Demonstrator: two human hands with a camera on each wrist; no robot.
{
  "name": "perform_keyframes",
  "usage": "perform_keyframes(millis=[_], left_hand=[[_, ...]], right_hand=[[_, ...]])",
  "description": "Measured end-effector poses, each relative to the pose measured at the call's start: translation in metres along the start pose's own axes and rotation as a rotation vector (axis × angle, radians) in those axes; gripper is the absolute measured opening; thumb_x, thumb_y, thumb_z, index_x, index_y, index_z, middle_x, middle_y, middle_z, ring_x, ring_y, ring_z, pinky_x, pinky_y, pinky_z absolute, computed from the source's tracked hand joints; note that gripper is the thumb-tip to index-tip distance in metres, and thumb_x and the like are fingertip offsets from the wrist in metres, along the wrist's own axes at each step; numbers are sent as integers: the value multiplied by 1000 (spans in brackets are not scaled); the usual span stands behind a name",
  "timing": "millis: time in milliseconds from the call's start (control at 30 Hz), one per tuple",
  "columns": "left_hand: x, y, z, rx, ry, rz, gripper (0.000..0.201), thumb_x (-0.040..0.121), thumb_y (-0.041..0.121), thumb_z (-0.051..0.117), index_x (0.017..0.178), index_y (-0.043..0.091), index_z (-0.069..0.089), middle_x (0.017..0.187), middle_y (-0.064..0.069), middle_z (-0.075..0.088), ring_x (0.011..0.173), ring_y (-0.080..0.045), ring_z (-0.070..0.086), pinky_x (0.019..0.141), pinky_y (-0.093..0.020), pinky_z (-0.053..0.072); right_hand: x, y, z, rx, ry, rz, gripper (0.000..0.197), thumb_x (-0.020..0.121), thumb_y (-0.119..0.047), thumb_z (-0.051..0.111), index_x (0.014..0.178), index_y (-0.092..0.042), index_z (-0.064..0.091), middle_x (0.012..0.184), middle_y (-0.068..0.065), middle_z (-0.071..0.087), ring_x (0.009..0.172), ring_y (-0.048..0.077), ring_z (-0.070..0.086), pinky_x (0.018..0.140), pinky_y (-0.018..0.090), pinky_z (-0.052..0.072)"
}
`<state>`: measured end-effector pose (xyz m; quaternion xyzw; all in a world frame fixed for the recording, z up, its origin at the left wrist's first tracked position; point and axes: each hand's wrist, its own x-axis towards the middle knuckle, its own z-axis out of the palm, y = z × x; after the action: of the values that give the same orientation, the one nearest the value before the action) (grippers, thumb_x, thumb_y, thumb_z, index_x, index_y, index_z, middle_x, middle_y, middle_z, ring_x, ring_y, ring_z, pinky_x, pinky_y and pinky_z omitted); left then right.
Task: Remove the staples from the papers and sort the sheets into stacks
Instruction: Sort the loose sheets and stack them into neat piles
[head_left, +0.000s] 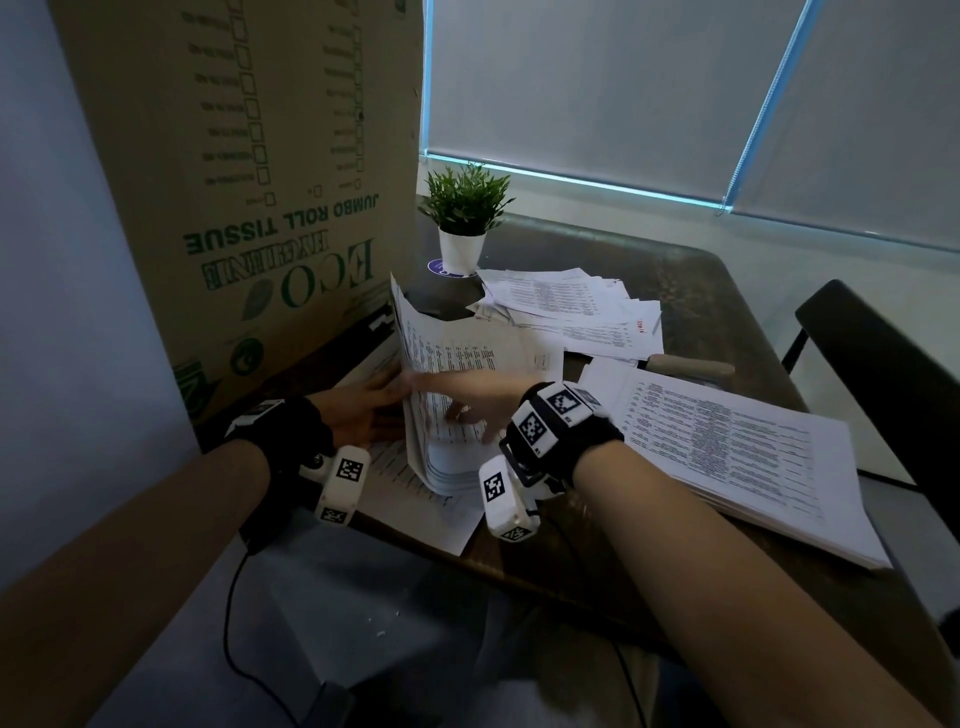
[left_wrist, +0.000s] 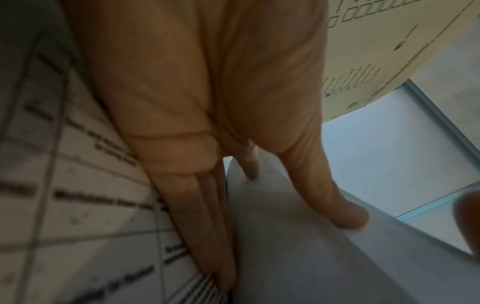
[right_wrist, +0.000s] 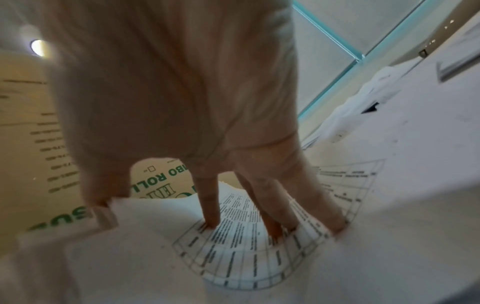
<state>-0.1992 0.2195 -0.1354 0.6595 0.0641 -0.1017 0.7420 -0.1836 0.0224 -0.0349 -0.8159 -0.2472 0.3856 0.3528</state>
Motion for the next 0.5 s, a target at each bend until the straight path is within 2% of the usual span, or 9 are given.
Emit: perform_keyframes(millis=[67,133,200,267,433,500], left_hand=[[0,0,0,7,-7,-6,99,54,47,85,139,38,35,115,0,68,107,-23,65,80,-33,56],[0,1,-1,11,-26,-9,93,50,48,88,129,48,39,115,2,68,108,-23,64,81,-34,56],[-1,1,-1,13,-39,-9,89,44,48,90,120,51,44,114,3,69,106,-22,65,79,-35,56],[-1,1,-1,-1,-49,-8,88,43,47,91,118,50,46,115,1,68,105,-24,66,78,-36,57],[-1,-1,-3,1,-48,-11,91,43,47,92,120,52,44,122,0,65,112,-25,62,87,-40,53],[1,-2,-4,-18,-44,-8,94,44,45,92,125,50,43,127,-1,62,115,-26,60,95,-44,49]], right_hand=[[0,1,0,16,21,-1,65,103,-41,41,156,-13,16,163,11,16,150,29,14,116,48,20],[2,4,-3,14,-6,5,57,104,-37,40,154,-15,23,162,11,18,150,29,14,116,48,19],[7,8,-6,38,-17,27,60,102,-41,46,153,-18,27,160,11,22,149,31,16,116,53,20],[11,13,-6,56,-14,48,65,98,-46,53,152,-19,30,160,10,25,148,32,20,116,57,22],[17,11,-5,48,48,21,61,99,-28,55,153,-15,29,158,9,27,146,28,25,108,42,30],[20,8,-4,-48,30,26,52,100,-25,52,148,-12,38,148,8,39,137,28,37,99,34,33]])
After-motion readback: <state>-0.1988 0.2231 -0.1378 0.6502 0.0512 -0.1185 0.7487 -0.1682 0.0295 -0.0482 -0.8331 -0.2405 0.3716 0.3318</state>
